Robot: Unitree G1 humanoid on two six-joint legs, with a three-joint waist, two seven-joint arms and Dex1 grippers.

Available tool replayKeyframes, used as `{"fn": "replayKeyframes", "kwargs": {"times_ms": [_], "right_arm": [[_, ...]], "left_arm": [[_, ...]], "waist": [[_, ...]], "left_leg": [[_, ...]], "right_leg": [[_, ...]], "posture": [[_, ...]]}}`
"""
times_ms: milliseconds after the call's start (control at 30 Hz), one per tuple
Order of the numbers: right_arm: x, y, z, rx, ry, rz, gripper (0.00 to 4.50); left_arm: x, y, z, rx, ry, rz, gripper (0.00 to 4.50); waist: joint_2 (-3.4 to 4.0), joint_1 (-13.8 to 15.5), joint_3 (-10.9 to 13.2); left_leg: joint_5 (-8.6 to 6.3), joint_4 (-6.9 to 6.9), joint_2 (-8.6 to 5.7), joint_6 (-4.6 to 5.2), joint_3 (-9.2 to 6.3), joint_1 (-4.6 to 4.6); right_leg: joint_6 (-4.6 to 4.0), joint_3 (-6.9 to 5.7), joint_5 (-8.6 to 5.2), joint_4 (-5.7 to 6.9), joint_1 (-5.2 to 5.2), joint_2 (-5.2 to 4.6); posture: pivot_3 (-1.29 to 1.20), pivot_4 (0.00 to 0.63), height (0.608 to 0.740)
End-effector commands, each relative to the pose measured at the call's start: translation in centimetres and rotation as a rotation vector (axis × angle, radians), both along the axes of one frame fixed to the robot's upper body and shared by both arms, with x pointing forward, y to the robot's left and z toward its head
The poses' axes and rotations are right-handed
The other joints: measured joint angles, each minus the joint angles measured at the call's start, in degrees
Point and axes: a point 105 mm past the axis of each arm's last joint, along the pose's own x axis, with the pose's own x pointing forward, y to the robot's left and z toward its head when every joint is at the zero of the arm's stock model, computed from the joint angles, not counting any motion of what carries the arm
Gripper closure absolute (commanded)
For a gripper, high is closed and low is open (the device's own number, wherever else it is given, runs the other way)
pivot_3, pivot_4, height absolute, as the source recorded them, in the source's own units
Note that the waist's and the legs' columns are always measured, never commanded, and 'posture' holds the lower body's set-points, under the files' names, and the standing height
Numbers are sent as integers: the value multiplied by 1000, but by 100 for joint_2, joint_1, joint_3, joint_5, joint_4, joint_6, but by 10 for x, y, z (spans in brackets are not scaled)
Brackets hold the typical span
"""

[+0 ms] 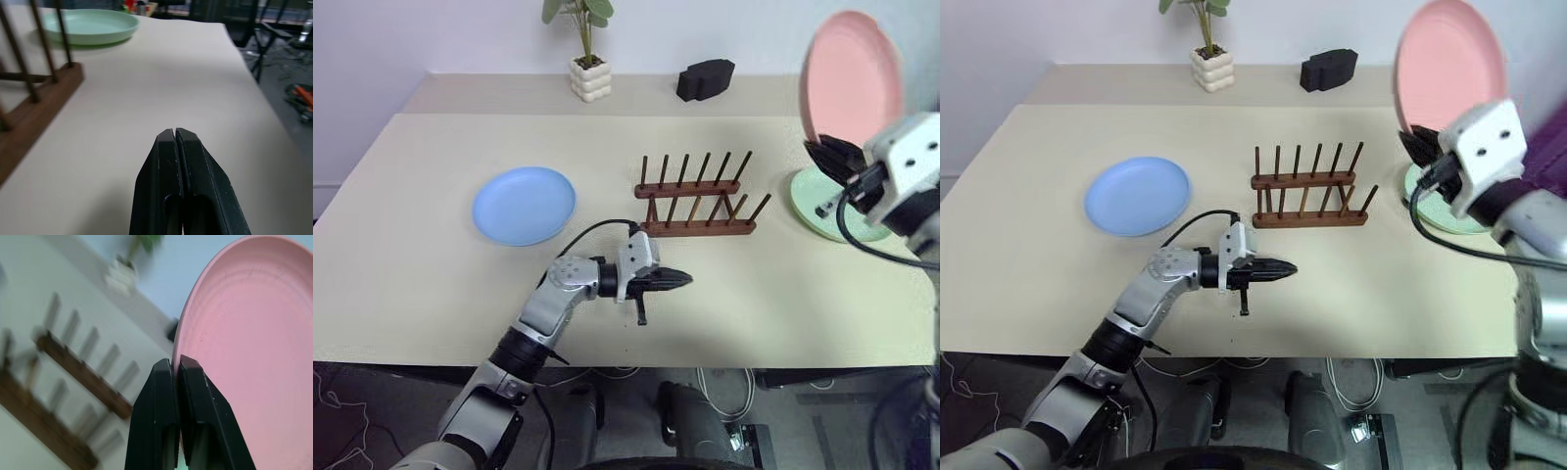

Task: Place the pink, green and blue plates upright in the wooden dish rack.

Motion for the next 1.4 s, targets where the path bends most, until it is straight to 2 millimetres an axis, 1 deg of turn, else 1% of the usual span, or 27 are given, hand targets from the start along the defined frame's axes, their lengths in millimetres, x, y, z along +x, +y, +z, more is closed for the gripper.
{"fn": "replayKeyframes", "kwargs": {"times_ms": [33,100,200,333,400,467,533,633,833,1000,1400], "right_arm": [[-6,11,26,164,-18,191,4469],[-6,14,30,269,44,303,4469],[-4,13,29,350,116,406,4469],[17,-2,27,521,201,448,4469],[22,-7,28,579,218,471,4469],[23,-9,30,628,232,522,4469],[21,-8,32,646,236,557,4469],[16,-4,32,659,266,638,4469],[11,-2,27,657,311,693,4469],[19,-8,23,675,319,663,4469],[27,-19,8,752,398,651,4469]], "left_arm": [[5,10,15,-46,-52,60,4500],[7,16,16,-50,-49,88,4500],[8,20,16,-46,-53,110,4500],[8,25,20,-56,-60,139,4500],[8,28,21,-60,-59,150,4500],[7,29,22,-62,-59,159,4500],[6,31,23,-63,-58,164,4500],[5,34,22,-60,-53,172,4500],[4,35,24,-58,-51,178,4500],[5,34,25,-56,-53,179,4500],[2,35,23,-50,-46,185,4500]], "waist": [[0,3,0],[0,14,0],[0,15,0],[1,-1,0],[1,-1,0],[2,-2,-1],[2,0,0],[3,-2,0],[4,-2,0],[3,-1,-1],[4,-2,-1]], "left_leg": [[0,-2,0,0,-1,-2],[0,-4,1,0,-4,-3],[0,-3,2,0,-5,-6],[0,3,0,0,5,-5],[0,2,0,0,5,-4],[0,-5,1,0,5,-4],[0,-8,1,1,5,-5],[0,-7,1,1,5,-5],[0,-3,1,1,8,-5],[0,-3,0,1,8,-6],[0,-2,-1,0,8,-5]], "right_leg": [[0,0,1,2,-5,1],[1,-1,1,3,-7,2],[0,-2,0,1,-7,-1],[-3,2,4,2,-7,-2],[-3,2,4,3,-8,0],[-2,1,4,4,-13,3],[15,1,13,6,-16,5],[16,1,14,8,-18,5],[16,2,14,8,-18,4],[16,2,15,9,-18,4],[17,2,15,10,-18,4]], "posture": [[0,150,736],[0,150,736],[0,150,736],[0,150,736],[0,150,736],[0,150,736],[0,150,736],[0,150,736],[0,150,736],[0,150,736],[0,150,736]]}}
